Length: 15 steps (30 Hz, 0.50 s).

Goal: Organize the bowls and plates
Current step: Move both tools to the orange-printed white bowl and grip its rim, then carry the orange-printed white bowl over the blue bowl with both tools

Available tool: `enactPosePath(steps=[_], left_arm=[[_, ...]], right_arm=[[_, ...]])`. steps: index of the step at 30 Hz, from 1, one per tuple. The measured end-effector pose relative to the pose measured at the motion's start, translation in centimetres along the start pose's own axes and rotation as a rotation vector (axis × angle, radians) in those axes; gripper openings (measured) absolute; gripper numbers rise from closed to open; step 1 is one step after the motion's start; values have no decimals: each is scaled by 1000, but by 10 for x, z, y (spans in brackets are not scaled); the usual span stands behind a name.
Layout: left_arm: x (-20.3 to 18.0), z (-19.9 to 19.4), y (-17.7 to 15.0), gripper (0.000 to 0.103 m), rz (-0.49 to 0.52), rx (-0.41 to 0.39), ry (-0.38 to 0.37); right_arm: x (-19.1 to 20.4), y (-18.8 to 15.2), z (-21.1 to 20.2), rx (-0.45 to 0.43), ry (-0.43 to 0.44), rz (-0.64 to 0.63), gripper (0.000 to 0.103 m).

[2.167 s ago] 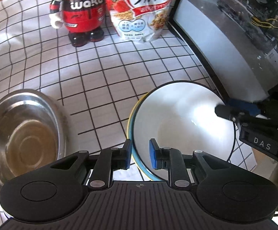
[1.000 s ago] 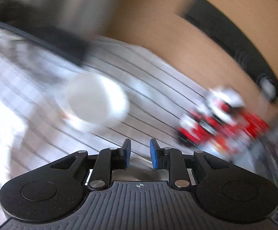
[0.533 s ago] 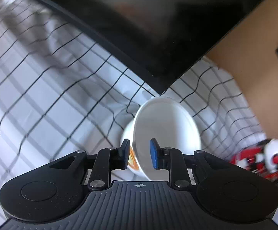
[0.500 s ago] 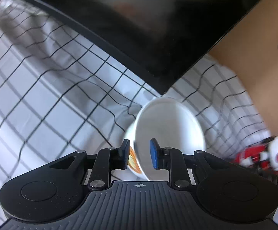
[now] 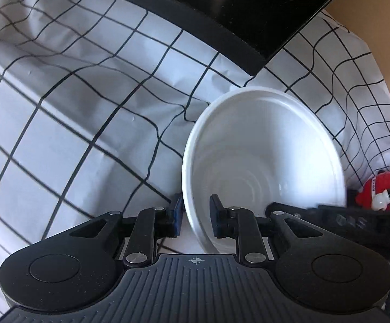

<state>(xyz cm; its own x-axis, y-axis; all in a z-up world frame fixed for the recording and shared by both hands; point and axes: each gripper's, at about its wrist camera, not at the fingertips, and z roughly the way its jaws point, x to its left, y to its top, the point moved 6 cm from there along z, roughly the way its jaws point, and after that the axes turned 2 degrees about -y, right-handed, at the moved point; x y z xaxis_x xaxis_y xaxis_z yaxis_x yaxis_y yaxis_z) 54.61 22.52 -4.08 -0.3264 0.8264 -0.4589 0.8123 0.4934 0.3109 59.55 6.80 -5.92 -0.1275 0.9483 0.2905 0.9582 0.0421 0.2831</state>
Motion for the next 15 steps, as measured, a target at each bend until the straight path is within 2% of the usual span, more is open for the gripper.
enactPosePath(steps=[3, 9, 12, 15], left_arm=[[-13, -19, -5, 21, -4, -20, -41], [-60, -82, -30, 21, 108, -126, -34], [-89, -100, -56, 21, 193, -121, -39], [-122, -108, -92, 21, 278, -74, -69]], right_arm=[[3, -7, -29, -51, -13, -21, 22], [2, -33, -101, -147, 3, -82, 22], [-20, -58, -141, -195, -12, -126, 23], [-53, -87, -175, -235, -34, -144, 23]])
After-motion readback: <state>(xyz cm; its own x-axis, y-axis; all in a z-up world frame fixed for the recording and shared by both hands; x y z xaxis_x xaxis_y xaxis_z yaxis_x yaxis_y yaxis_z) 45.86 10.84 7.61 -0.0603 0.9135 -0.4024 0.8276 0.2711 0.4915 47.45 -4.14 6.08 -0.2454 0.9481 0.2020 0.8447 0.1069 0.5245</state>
